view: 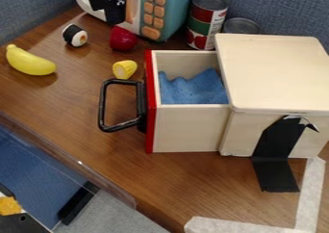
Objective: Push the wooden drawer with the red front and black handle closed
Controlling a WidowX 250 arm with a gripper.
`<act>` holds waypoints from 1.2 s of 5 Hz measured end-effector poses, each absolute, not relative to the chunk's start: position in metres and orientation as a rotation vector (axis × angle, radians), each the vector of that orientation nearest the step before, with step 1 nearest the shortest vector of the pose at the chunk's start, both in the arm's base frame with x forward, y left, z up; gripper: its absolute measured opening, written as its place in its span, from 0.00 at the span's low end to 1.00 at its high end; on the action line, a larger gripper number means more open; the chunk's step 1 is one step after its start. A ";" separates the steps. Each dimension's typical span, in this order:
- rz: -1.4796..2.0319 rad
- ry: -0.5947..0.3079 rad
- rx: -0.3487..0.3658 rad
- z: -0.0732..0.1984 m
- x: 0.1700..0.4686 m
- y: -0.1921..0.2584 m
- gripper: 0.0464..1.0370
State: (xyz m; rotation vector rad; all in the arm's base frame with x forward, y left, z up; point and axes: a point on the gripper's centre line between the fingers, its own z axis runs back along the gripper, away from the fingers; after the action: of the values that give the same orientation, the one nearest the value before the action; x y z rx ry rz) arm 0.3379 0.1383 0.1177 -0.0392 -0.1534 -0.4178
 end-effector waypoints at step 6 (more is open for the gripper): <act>-1.077 -0.175 0.037 0.057 0.234 0.128 0.96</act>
State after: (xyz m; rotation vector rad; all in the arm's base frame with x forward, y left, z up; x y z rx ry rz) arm 0.2337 0.1281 0.0571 0.0369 -0.1752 -1.0765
